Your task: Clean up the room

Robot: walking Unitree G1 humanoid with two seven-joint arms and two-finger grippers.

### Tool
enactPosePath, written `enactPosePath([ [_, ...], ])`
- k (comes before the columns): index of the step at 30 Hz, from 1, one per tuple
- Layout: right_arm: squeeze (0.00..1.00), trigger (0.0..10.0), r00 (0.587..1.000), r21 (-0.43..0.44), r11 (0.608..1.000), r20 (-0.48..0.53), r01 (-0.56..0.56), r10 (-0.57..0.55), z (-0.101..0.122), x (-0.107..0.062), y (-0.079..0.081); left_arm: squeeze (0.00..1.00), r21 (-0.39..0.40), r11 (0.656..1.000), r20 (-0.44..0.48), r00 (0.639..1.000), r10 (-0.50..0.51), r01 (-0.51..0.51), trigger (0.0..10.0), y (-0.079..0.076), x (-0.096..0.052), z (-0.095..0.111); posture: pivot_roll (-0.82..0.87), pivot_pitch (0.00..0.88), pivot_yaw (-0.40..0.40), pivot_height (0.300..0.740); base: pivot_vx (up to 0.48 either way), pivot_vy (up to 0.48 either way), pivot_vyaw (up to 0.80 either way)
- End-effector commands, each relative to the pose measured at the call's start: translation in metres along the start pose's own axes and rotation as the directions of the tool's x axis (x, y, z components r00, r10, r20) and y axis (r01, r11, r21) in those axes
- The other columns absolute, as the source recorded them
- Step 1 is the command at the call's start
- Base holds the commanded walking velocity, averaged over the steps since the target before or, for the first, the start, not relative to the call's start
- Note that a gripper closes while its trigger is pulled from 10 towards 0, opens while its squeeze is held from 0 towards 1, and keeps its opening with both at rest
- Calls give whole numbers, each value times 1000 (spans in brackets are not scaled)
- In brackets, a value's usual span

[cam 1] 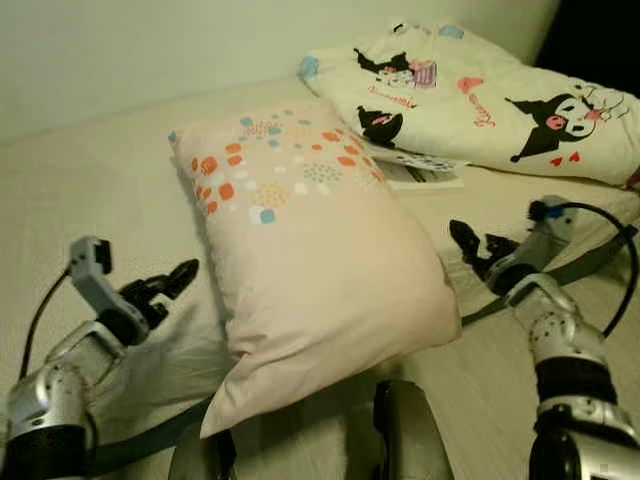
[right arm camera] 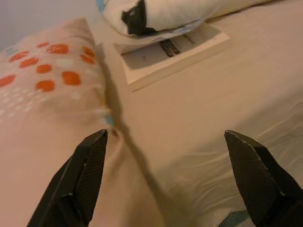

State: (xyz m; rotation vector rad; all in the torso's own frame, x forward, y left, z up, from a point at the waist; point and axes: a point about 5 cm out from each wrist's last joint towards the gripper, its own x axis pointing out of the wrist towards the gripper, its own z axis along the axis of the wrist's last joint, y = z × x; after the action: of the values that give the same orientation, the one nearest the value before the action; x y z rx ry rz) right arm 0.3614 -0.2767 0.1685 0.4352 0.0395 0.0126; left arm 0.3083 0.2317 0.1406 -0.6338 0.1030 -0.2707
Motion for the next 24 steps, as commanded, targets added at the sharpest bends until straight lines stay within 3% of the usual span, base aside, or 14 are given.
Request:
enactPosePath([
  [1,1000,10000,1000,39,999,-2,-1,1,-4,0,-4,1000,-52,999,7,1000,5,-4,10000,-3,-3,1,-81,209,50,550,0,0,0],
  [2,1000,10000,1000,39,999,-2,-1,1,-4,0,-4,1000,-52,999,7,1000,5,-4,10000,-3,-3,1,-81,209,50,550,0,0,0],
  [3,1000,10000,1000,36,999,-1,3,-3,-3,0,-6,1000,-124,992,23,999,-27,30,10000,-7,-3,3,-81,209,50,550,0,0,0],
  [6,1000,10000,1000,35,999,0,4,-4,-2,0,-7,1000,-176,983,37,998,-49,55,10000,-10,-3,5,-80,211,46,550,0,0,0],
  [9,1000,10000,1000,35,999,9,0,-1,0,2,-7,1000,-381,908,103,984,-146,175,10000,-26,-1,11,-77,212,44,550,0,0,0],
  [11,1000,10000,1000,29,1000,8,-3,2,0,3,-7,1000,-335,924,58,983,-175,184,10000,-34,1,5,-77,212,44,550,0,0,0],
  [12,1000,10000,1000,28,1000,10,-5,4,1,4,-6,1000,-256,951,-18,983,-182,172,10000,-40,3,-8,-72,218,42,550,0,0,0],
  [15,1000,10000,1000,29,1000,11,-6,6,1,5,-6,1000,-193,967,-70,981,-181,165,10000,-44,4,-17,-72,218,42,550,0,0,0],
  [16,1000,10000,1000,30,1000,16,-8,8,1,6,-5,1000,-112,981,-128,977,-171,157,10000,-46,5,-30,-72,218,42,550,0,0,0],
  [17,1000,10000,1000,30,1000,16,-8,8,1,6,-5,1000,-112,981,-128,977,-171,157,10000,-46,5,-30,-72,218,42,550,0,0,0],
  [18,1000,10000,1000,33,999,24,-10,10,2,7,-5,1000,-36,990,-162,977,-138,134,10000,-43,7,-42,-71,223,39,550,0,0,0],
  [23,1000,10000,999,37,999,31,-15,13,3,8,-4,1000,2,992,-173,977,-124,126,10000,-41,8,-50,-73,225,39,550,0,0,0],
  [24,1000,10000,999,40,999,35,-18,17,3,9,-3,1000,-63,991,-136,982,-128,121,10000,-40,14,-50,-77,228,42,550,0,0,0],
])
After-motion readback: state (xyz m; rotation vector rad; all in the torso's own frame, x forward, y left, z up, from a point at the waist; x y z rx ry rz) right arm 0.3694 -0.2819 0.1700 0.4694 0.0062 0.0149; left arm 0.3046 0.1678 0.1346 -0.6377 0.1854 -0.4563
